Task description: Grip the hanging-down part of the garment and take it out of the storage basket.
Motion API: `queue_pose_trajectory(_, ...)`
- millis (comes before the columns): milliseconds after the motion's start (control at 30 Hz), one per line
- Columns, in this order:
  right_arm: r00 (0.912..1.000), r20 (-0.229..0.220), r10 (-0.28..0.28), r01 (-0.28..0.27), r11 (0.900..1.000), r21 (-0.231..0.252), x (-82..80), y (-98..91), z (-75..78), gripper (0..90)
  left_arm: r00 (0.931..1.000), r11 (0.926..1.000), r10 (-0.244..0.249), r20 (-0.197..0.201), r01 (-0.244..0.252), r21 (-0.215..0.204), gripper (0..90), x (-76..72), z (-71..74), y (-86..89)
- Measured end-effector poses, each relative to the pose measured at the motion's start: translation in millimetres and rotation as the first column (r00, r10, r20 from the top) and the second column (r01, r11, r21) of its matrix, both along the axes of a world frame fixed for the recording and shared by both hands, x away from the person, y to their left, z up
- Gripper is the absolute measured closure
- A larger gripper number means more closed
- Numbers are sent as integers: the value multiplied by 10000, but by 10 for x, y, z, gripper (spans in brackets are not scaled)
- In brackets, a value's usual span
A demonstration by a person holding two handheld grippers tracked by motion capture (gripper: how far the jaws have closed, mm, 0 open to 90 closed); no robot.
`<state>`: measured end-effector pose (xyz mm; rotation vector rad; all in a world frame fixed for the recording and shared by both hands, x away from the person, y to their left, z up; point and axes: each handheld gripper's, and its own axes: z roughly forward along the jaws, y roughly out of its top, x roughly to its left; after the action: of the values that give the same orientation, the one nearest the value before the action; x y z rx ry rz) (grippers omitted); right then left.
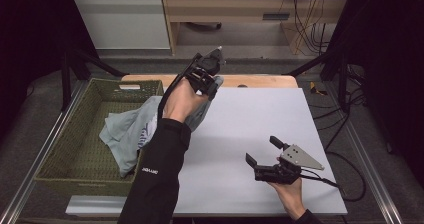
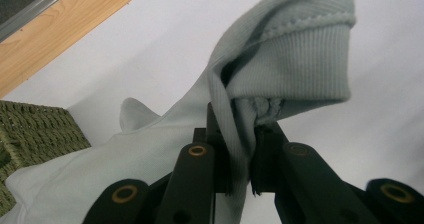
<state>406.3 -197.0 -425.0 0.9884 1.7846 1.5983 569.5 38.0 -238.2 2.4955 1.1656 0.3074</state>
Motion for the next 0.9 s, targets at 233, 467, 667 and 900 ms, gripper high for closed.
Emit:
queue_pose_trajectory(233, 10000, 58, -22, 22, 10000, -18, 19, -19, 21, 2, 10000, 10000, 18, -8, -18, -30, 807, 9, 9, 6)
queue_pose_trajectory(467, 9998, 174, 67, -65, 9999, -97, 64, -20, 43, 2, 10000, 10000, -39, 1, 39, 48, 807, 6, 19, 9)
queue_pose_trajectory(667, 9998, 180, 90, -93, 9998, 151, 120, 68, 114, 2, 10000, 10000, -30, -10, 30, 23, 807, 6, 26, 18)
queue_pose_trajectory(900, 9996, 218, 177, -181, 9997, 155, 188, 186, 177, 3, 10000, 10000, -55, -11, 56, 30, 807, 9, 38, 28)
